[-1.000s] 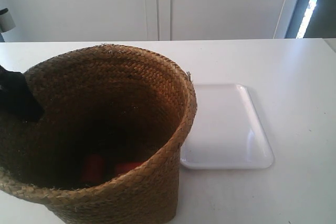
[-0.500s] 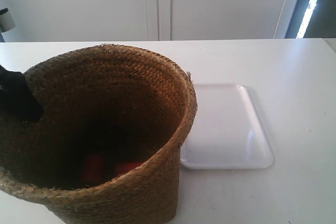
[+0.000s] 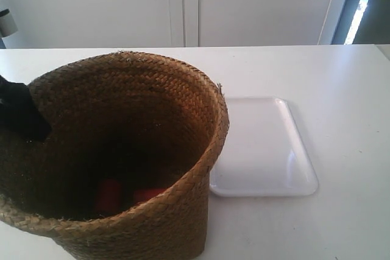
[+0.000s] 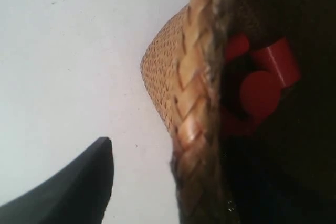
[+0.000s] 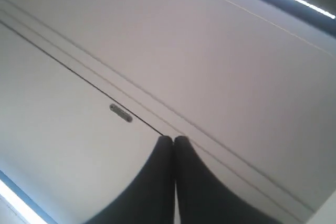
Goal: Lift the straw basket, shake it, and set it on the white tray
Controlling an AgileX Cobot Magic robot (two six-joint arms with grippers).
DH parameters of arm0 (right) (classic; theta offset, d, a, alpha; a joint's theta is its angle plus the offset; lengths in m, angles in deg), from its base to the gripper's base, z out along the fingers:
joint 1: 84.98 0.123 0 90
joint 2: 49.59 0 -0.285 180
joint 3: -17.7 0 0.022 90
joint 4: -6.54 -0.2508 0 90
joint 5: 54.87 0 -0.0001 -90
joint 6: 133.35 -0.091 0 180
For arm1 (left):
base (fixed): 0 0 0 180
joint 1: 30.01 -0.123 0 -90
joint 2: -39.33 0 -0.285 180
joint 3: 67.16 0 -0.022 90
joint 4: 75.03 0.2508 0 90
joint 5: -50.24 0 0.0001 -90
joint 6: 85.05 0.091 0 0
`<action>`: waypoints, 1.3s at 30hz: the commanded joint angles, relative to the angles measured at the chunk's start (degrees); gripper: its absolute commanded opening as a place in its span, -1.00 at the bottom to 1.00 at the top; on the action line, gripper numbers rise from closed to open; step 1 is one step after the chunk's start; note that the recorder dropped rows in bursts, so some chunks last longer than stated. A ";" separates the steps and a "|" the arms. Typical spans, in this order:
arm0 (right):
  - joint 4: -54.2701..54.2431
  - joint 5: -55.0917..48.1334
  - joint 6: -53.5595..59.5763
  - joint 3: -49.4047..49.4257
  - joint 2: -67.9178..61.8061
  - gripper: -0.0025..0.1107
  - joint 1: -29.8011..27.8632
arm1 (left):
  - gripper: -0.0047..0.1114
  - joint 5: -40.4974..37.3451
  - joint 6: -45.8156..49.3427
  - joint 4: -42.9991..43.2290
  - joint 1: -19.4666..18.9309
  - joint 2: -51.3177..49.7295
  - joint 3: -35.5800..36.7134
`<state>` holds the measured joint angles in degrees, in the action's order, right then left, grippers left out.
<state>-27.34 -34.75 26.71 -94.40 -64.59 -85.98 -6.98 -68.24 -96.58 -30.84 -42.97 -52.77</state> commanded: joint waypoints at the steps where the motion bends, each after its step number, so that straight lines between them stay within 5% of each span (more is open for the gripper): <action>1: 10.11 -15.41 12.38 -15.14 -13.82 -0.96 -0.15 | 0.22 -0.59 0.14 -0.68 0.34 0.14 0.21; 9: 14.22 -58.73 32.85 -47.93 -42.63 -0.96 -0.15 | 0.22 0.28 0.14 -0.68 0.34 0.14 0.21; 13: 12.95 -77.86 33.66 -60.00 -56.44 -0.96 -0.15 | 0.22 0.93 0.14 -0.92 0.34 0.14 0.21; 18: 7.05 -77.31 27.40 -65.34 -65.57 -0.96 -0.15 | 0.22 1.17 0.14 -1.38 0.34 0.14 0.21; 23: -1.25 -86.26 39.20 -66.99 -71.94 -0.91 1.62 | 0.22 1.17 0.14 -1.50 0.34 0.14 0.21; 32: 2.76 -85.44 37.30 -69.43 -74.25 0.06 6.71 | 0.22 1.17 0.14 -2.00 0.34 0.14 0.21; 39: -0.17 -90.09 34.69 -69.32 -75.99 0.15 7.65 | 0.22 1.17 0.14 -2.15 0.34 0.14 0.21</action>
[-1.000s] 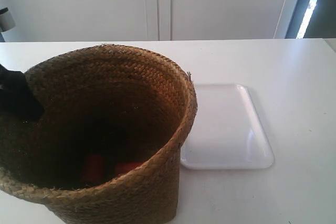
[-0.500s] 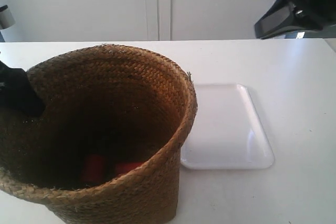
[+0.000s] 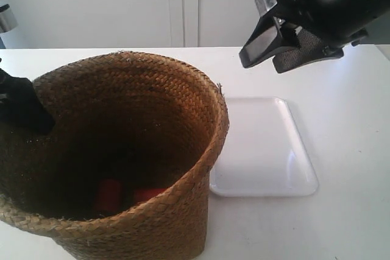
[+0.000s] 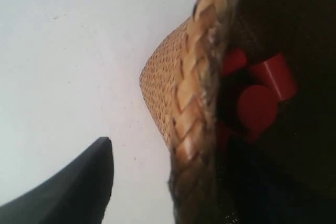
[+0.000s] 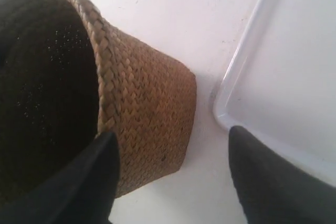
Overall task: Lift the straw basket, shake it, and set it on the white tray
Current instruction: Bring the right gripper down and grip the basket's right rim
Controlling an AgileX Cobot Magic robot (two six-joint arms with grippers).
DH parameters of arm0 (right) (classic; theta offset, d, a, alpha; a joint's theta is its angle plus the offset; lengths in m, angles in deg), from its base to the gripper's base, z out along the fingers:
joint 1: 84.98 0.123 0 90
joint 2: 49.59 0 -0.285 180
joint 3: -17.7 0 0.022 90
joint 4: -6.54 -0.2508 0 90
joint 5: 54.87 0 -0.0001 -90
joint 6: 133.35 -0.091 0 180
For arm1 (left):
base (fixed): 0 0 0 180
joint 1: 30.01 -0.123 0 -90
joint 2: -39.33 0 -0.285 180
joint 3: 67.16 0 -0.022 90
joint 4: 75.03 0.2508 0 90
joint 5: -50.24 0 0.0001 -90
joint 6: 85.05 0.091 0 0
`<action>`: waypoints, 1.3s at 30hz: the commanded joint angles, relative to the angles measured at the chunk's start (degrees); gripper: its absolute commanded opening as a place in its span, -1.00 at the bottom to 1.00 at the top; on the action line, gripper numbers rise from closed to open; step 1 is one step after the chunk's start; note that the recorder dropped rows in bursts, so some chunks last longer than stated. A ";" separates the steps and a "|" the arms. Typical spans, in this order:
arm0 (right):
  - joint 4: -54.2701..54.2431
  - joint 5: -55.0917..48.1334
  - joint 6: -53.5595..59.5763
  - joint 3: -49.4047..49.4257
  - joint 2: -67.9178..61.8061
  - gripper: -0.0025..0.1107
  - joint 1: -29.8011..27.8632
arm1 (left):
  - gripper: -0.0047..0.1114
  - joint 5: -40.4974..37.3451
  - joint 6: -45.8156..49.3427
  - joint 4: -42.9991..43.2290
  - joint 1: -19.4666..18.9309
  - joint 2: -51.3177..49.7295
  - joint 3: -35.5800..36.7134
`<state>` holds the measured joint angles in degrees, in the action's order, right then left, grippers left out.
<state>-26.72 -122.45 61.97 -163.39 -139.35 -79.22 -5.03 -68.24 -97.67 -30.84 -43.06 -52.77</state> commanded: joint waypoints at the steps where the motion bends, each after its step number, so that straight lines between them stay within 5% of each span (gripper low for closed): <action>1: -0.66 -2.39 -0.57 -0.32 -1.46 0.19 1.38 | 0.22 -0.78 0.14 -1.07 0.34 0.24 0.21; 29: 9.17 4.73 -13.01 -0.44 -6.01 0.21 18.84 | 0.22 0.52 0.14 -1.32 0.34 0.24 0.21; 39: 10.00 6.54 -12.26 -0.44 -10.82 0.21 19.59 | 0.22 0.04 0.14 -1.32 0.34 0.24 0.21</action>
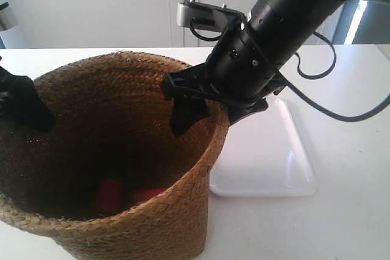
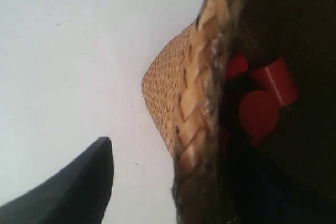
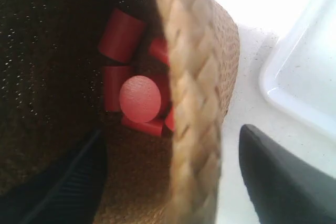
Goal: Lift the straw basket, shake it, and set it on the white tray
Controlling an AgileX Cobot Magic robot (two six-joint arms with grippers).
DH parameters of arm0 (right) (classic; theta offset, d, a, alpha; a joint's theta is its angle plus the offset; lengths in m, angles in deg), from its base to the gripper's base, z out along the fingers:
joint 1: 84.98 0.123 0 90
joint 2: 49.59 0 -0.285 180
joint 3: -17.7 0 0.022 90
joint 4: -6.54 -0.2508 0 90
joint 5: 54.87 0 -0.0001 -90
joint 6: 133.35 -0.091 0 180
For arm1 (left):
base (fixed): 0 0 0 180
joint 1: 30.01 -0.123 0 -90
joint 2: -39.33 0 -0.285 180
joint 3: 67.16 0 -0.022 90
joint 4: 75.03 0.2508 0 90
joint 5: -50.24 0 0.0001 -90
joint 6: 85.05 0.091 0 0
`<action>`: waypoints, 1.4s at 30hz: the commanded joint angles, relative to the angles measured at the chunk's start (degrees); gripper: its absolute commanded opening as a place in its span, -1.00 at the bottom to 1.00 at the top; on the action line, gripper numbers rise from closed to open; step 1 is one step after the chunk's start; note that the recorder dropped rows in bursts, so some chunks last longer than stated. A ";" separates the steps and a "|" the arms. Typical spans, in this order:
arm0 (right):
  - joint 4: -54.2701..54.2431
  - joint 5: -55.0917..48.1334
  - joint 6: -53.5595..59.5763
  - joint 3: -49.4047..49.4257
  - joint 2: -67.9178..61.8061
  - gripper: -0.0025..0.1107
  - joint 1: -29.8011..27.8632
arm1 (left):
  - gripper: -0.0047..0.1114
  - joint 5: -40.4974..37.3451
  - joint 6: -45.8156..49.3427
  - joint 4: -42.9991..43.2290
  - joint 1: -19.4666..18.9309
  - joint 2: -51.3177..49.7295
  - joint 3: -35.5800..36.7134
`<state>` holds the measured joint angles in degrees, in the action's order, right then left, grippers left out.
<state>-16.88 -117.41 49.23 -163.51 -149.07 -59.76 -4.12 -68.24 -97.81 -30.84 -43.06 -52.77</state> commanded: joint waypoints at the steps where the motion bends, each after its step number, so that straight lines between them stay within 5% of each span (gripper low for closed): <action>1: 0.17 2.15 0.58 -0.32 -1.61 0.21 0.14 | 0.22 -0.92 0.14 -1.18 0.34 0.24 0.21; 9: 0.39 0.91 0.19 -0.32 -2.52 0.20 0.14 | 0.22 -2.56 0.14 -1.82 0.34 0.24 0.21; 18: 1.53 -0.22 -0.04 -0.32 -2.52 -0.05 0.14 | 0.17 -2.56 2.30 -5.44 0.34 0.24 0.21; 22: 1.89 1.19 -0.04 -0.32 -2.52 -0.40 0.14 | -0.15 -2.65 2.30 -5.44 0.34 0.24 0.21; 27: 2.30 3.07 -0.04 -0.32 -2.38 -0.96 0.14 | -0.89 -0.12 2.46 -5.44 0.34 0.24 0.00; 31: 6.03 5.64 -0.15 -0.32 1.47 -0.96 0.74 | -0.92 0.74 2.08 -5.86 0.34 3.06 -0.68; 35: 11.29 10.88 -1.82 1.40 10.99 -0.96 1.71 | -0.92 9.57 2.30 -10.23 0.34 12.35 -0.20; 42: 12.77 24.14 -1.72 13.10 13.57 -0.96 1.71 | -0.92 15.12 6.37 -12.03 1.65 15.20 2.18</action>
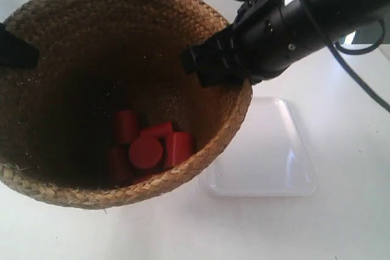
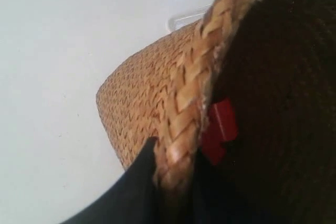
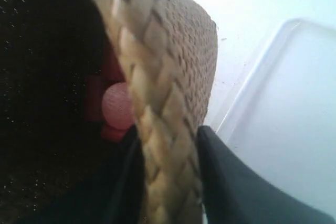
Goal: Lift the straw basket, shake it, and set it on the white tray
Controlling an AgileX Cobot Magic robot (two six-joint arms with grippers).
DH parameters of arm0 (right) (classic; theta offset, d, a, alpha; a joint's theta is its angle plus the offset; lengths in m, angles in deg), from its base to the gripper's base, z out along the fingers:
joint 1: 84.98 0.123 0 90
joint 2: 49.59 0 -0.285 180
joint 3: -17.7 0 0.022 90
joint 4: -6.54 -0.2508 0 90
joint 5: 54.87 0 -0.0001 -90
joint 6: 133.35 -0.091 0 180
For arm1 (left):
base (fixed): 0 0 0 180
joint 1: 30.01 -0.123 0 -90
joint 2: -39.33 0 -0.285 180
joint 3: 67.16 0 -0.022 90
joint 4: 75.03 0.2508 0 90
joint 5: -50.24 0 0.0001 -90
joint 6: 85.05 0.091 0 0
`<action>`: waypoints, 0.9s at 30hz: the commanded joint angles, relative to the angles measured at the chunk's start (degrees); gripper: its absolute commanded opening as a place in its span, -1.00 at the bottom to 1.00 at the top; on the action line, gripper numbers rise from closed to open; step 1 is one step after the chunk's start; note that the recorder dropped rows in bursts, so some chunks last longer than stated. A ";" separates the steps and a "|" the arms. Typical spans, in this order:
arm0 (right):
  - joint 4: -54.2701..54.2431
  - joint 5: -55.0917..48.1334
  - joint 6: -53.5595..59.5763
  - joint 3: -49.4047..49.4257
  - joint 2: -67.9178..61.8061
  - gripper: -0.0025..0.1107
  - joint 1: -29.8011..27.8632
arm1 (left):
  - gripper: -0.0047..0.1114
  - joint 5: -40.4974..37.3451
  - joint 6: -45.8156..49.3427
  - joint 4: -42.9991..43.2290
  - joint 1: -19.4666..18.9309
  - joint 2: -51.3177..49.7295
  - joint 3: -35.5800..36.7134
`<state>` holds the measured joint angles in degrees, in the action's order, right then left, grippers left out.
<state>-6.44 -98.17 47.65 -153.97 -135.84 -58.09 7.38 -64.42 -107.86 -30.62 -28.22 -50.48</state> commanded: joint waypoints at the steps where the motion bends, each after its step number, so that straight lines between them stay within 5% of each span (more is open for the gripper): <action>1: 3.07 5.12 -0.13 3.82 0.33 -0.96 0.04 | -0.92 4.81 2.66 -1.97 2.03 0.35 -0.11; 6: 6.94 2.56 -0.24 3.67 2.09 -0.96 0.04 | -0.92 8.11 2.15 2.16 8.14 -0.28 -0.11; 27: 10.71 6.49 -1.00 5.79 1.37 -0.96 0.04 | -0.92 9.87 5.08 0.12 8.14 -3.69 -0.21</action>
<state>2.62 -93.37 46.22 -148.44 -134.15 -57.99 15.71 -60.78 -106.14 -22.70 -32.71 -50.26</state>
